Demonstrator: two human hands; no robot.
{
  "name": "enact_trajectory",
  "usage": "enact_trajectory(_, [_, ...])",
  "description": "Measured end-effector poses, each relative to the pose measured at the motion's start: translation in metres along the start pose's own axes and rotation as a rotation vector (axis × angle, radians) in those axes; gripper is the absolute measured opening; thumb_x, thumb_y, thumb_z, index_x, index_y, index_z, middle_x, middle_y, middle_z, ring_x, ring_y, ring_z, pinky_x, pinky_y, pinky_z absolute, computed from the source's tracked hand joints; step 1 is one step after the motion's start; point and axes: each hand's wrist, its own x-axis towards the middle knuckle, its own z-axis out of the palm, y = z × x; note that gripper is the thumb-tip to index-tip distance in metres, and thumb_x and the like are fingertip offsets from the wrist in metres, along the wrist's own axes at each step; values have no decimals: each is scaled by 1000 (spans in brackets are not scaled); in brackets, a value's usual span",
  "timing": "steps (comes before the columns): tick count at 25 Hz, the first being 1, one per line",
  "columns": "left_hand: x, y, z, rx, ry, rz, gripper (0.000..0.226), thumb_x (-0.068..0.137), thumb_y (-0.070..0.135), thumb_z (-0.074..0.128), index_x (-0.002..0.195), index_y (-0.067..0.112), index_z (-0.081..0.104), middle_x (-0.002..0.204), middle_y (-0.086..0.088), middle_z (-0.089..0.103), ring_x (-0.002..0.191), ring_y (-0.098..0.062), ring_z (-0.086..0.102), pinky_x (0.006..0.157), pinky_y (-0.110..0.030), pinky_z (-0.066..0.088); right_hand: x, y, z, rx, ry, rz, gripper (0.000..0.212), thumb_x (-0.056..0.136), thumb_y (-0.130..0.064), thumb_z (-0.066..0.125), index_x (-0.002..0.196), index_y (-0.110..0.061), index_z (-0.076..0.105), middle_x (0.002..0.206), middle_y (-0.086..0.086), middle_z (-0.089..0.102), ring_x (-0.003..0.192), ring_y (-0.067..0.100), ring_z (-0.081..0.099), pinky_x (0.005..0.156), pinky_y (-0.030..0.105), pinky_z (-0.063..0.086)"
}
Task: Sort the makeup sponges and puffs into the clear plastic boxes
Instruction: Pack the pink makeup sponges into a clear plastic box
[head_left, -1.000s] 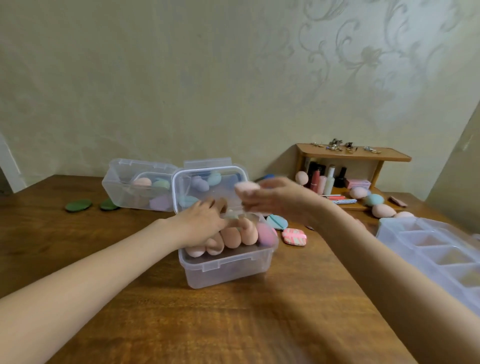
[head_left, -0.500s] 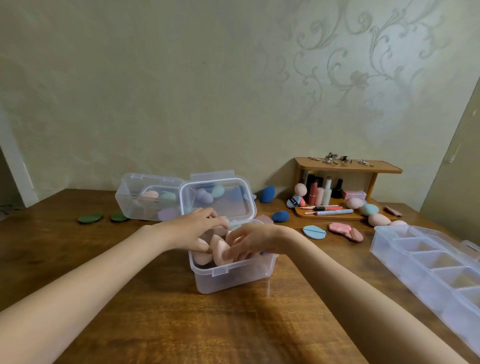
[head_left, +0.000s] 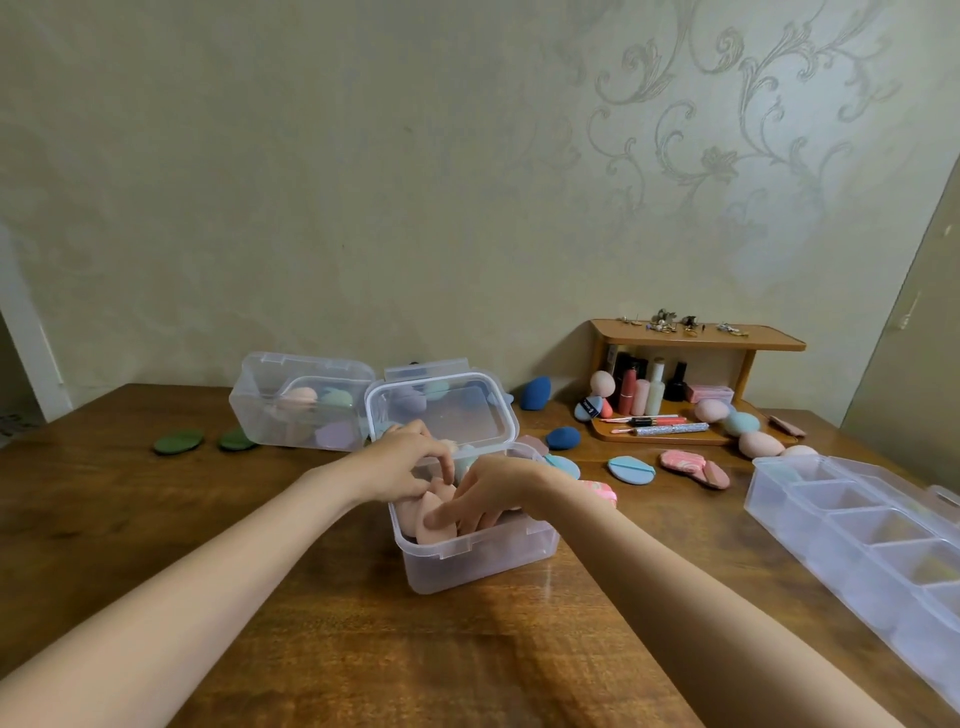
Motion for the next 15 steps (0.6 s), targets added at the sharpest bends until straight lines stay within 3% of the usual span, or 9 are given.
enact_trajectory(2, [-2, -1, -3, -45, -11, 2, 13, 86, 23, 62, 98, 28, 65, 103, 1, 42, 106, -17, 43, 102, -39, 38, 1, -5, 6, -77, 5, -31, 50, 84, -43, 63, 118, -8, 58, 100, 7, 61, 91, 13, 54, 73, 21, 44])
enact_trajectory(7, [-8, 6, -17, -13, -200, -8, 35, 89, 28, 56, 124, 30, 53, 113, 2, 34, 115, -16, 37, 107, -35, 33, 9, -8, 19, -292, 72, -63, 51, 87, -49, 55, 117, -8, 56, 104, 9, 61, 104, 22, 55, 95, 35, 42])
enact_trajectory(9, [-10, 10, -22, 25, -291, -30, 47, 86, 26, 59, 130, 34, 46, 115, 3, 29, 112, -14, 32, 105, -34, 34, 6, -10, 15, -290, 38, -35, 52, 88, -47, 55, 119, -5, 56, 112, 13, 62, 108, 25, 56, 84, 31, 39])
enact_trajectory(11, [-9, 14, -23, 59, -308, -23, 50, 85, 24, 61, 131, 35, 45, 116, 2, 28, 108, -13, 30, 101, -32, 36, -3, -8, 4, -324, -62, -27, 47, 88, -49, 52, 105, -7, 61, 99, 9, 65, 92, 18, 59, 76, 27, 41])
enact_trajectory(13, [-3, 18, -22, 131, -297, 0, 51, 85, 22, 62, 133, 34, 46, 119, -2, 31, 109, -15, 33, 99, -30, 38, -18, 1, -18, -221, -140, -48, 41, 88, -49, 53, 91, -10, 65, 87, 1, 66, 83, 13, 61, 82, 28, 51])
enact_trajectory(15, [7, 22, -23, 227, -311, 9, 54, 85, 23, 63, 136, 31, 45, 126, -5, 32, 118, -20, 34, 98, -29, 38, -29, 17, -48, 53, -54, -81, 33, 90, -39, 55, 92, -9, 67, 86, 1, 69, 82, 15, 65, 87, 31, 54])
